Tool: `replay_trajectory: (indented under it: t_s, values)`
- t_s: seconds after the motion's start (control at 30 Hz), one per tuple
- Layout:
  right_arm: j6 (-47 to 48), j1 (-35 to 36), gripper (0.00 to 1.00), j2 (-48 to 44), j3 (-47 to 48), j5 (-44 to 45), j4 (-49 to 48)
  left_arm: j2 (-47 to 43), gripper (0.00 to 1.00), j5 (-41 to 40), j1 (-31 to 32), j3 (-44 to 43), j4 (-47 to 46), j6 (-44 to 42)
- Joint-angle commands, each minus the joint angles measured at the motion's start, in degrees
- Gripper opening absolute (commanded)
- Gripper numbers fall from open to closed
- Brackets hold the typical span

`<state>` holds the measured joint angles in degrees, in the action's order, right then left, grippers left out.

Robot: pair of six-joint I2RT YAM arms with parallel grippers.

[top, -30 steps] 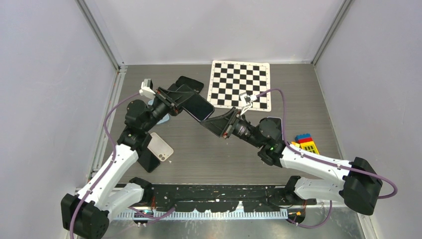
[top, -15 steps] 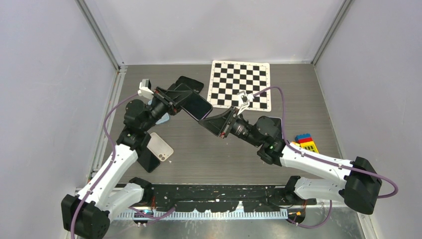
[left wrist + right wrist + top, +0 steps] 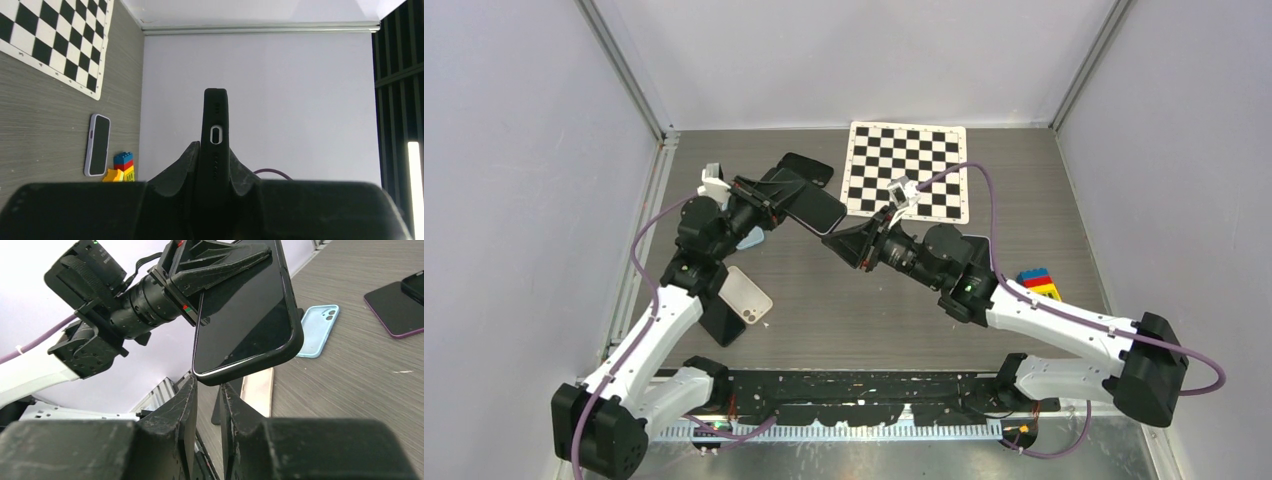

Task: Take the phone out of the phone case
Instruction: Remove the phone case from the phone.

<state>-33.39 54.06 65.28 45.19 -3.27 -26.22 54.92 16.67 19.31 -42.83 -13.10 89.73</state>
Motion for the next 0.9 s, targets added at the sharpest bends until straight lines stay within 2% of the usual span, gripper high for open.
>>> replay_trajectory:
  t_s: [0.0, 0.2, 0.47, 0.63, 0.7, 0.77, 0.8, 0.87]
  values:
    - [3.57, -1.13, 0.05, 3.26, 2.34, 9.74, 9.29, -1.77, 0.0, 7.34, 1.52, -1.13, -5.44, 4.31]
    - [0.2, -1.26, 0.05, 4.27, 3.42, 9.74, 10.24, -1.71, 0.0, 7.28, 1.52, -0.87, -6.54, 4.0]
    - [-6.69, -1.25, 0.04, 6.22, 3.94, 8.28, 11.07, -1.48, 0.0, 5.22, 1.52, 0.29, -12.85, 3.04]
    - [-7.38, -1.33, 0.07, 3.61, 0.3, 5.28, 4.39, -2.54, 0.0, 2.82, 1.52, 0.2, -10.78, -0.23]
    - [-6.89, -1.33, 0.15, 1.73, -0.45, 4.29, 3.1, -2.88, 0.0, 2.23, 1.52, 0.24, -10.42, -1.24]
    - [-5.81, -1.33, 0.27, -0.36, -1.55, 1.07, 1.32, -3.05, 0.0, 1.89, 1.52, 0.09, -10.22, -2.72]
    - [-5.55, -1.33, 0.37, -1.81, -2.22, -0.31, 0.89, -3.18, 0.0, 1.76, 1.52, -0.08, -9.84, -3.75]
    - [-4.49, -1.33, 0.5, -4.12, -3.12, -2.04, 0.45, -3.65, 0.0, 1.72, 1.52, -0.63, -8.36, -6.6]
